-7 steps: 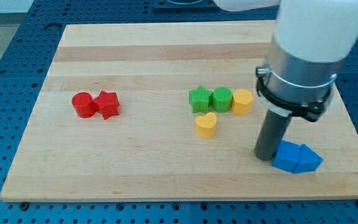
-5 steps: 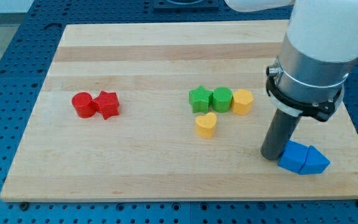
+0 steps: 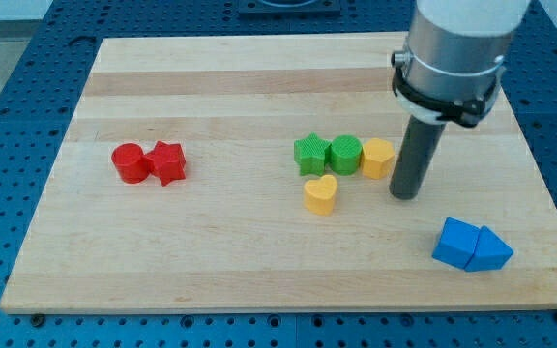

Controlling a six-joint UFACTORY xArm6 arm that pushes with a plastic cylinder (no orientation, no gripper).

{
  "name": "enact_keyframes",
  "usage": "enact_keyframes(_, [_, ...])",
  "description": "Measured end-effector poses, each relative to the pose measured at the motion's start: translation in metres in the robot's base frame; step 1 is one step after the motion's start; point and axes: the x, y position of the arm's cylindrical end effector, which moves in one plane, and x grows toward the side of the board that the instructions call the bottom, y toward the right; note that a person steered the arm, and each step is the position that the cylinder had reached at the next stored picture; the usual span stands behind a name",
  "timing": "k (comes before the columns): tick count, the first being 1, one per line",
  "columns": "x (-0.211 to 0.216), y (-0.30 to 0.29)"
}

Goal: Separate the yellow hexagon from the green circle

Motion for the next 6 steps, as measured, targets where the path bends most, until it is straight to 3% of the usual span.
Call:
enact_keyframes(1, [-0.021,-0.012])
enact_keyframes(3, [-0.022,-0.026])
enact_keyframes(6, [-0.117,-0.033])
